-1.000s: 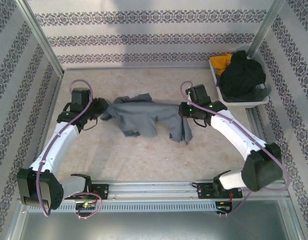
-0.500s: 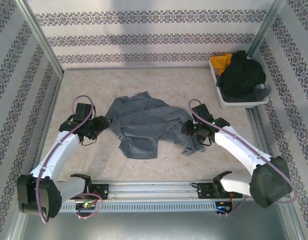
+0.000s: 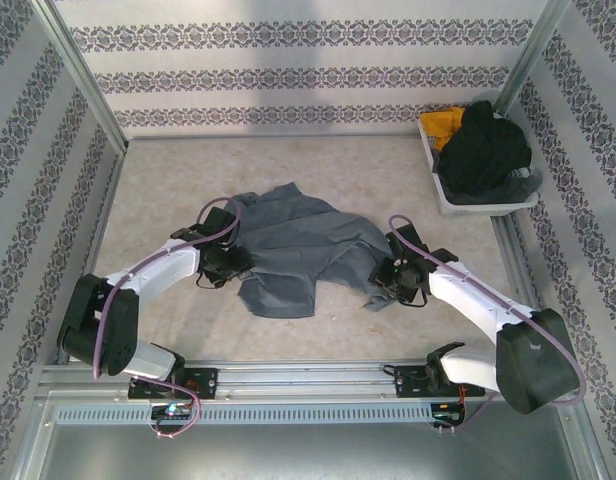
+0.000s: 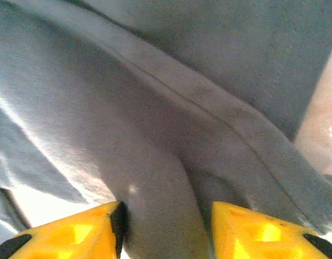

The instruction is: Fold and stack the t-shirts

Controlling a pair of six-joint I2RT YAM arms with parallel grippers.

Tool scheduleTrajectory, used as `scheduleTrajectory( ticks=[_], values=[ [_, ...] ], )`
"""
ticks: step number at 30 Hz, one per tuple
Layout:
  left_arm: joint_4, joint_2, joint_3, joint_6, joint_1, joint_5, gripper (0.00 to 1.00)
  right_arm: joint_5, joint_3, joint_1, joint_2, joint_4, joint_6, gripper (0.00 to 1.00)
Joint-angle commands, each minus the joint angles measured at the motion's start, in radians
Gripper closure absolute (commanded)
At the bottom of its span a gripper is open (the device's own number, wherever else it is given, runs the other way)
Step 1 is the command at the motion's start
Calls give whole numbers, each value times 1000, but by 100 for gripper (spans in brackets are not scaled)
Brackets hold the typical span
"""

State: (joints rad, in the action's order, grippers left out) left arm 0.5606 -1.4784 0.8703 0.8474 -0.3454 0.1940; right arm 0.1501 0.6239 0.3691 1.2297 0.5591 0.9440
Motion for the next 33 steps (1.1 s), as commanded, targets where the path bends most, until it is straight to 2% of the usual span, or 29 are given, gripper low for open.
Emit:
scheduleTrajectory(
  ticks=[1,5,7,9,11,16,19,24,25,26,28,30,31,33],
  values=[
    [5,-46,31,-62,-3,-84,50,16,-37,-19,32,-30,49,53],
    [-19,-21,10,-85,13,-154,78,-22,-8,-69,119,-36,2,63],
    [-31,0,6,-84,46,-163,90,-43,33,-109,174,-16,-45,79],
    [-37,19,2,-87,78,-168,97,-67,73,-143,216,0,-77,100],
    [-45,49,-2,-97,112,-165,99,-95,115,-168,237,9,-111,100],
    [-98,163,-26,-123,221,-103,97,-143,254,-220,295,44,-235,100],
    [-101,214,-33,-140,270,-102,95,-171,333,-221,311,71,-319,100],
    [-100,216,-65,-158,333,-75,80,-139,414,-219,347,97,-438,100],
    [-109,219,-78,-159,334,-66,69,-122,422,-220,355,103,-454,100],
    [-112,225,-90,-156,333,-55,58,-117,431,-220,362,116,-462,98],
    [-108,243,-115,-147,332,-43,49,-123,433,-220,357,133,-468,89],
    [-113,277,-156,-143,329,-22,49,-126,426,-220,339,138,-467,72],
    [-123,300,-183,-140,324,-2,52,-126,424,-220,326,143,-464,69],
    [-171,335,-244,-124,311,50,54,-126,420,-219,306,153,-460,68]
  ],
)
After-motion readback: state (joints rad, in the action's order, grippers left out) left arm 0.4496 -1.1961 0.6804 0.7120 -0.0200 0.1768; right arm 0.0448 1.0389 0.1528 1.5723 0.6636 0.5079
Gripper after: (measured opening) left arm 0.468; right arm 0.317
